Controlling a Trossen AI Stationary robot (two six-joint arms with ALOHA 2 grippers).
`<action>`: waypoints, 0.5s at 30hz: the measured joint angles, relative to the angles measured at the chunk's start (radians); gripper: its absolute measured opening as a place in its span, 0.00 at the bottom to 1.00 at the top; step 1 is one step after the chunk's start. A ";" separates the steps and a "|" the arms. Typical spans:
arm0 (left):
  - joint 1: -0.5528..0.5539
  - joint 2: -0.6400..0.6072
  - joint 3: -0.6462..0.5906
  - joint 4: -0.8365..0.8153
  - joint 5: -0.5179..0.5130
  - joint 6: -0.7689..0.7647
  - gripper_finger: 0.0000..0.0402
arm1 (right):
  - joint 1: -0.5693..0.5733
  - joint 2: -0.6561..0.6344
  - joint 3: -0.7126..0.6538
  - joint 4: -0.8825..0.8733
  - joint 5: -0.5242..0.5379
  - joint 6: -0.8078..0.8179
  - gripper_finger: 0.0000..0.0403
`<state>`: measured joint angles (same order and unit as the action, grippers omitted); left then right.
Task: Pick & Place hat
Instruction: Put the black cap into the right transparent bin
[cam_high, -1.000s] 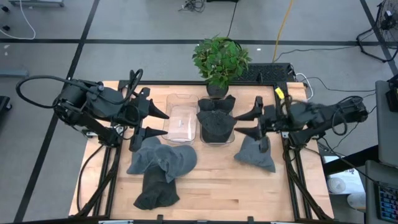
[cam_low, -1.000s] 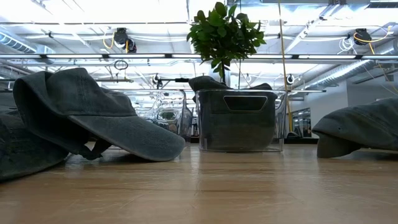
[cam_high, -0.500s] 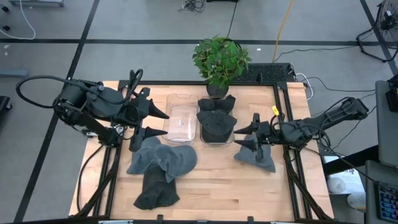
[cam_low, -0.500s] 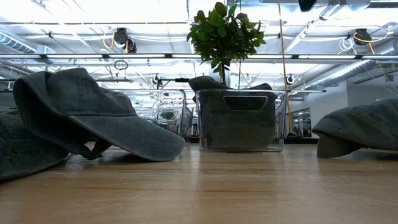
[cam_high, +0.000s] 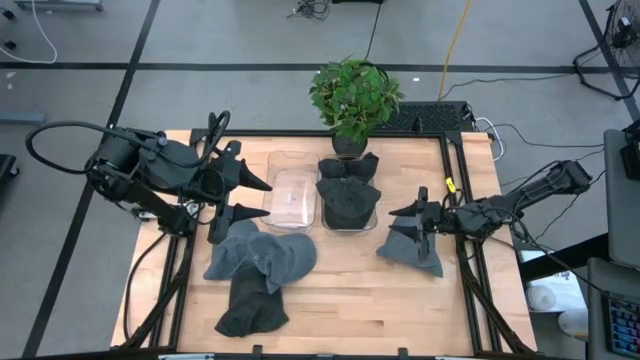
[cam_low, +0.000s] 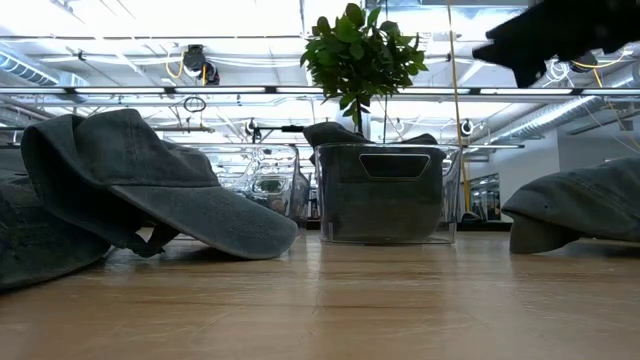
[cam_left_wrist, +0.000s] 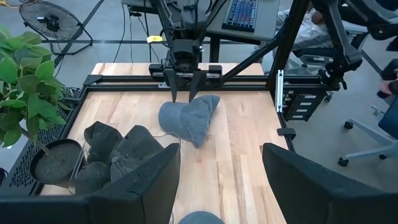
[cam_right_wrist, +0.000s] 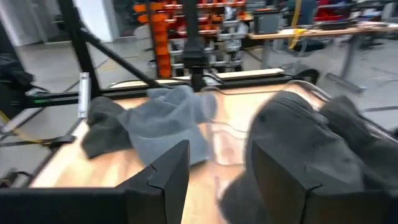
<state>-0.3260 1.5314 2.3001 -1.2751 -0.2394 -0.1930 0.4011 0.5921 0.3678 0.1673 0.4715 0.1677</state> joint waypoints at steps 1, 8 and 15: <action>0.000 0.000 0.000 0.000 0.000 -0.001 0.60 | 0.000 -0.017 -0.020 0.000 0.002 0.000 0.40; 0.000 0.000 0.000 -0.001 0.000 0.004 0.60 | 0.000 -0.114 -0.141 -0.002 0.007 0.003 0.40; 0.000 0.000 0.000 -0.001 0.000 0.006 0.60 | 0.000 -0.169 -0.191 0.000 0.035 0.007 0.40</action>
<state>-0.3260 1.5314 2.3001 -1.2758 -0.2396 -0.1867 0.4010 0.4228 0.1770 0.1677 0.5064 0.1748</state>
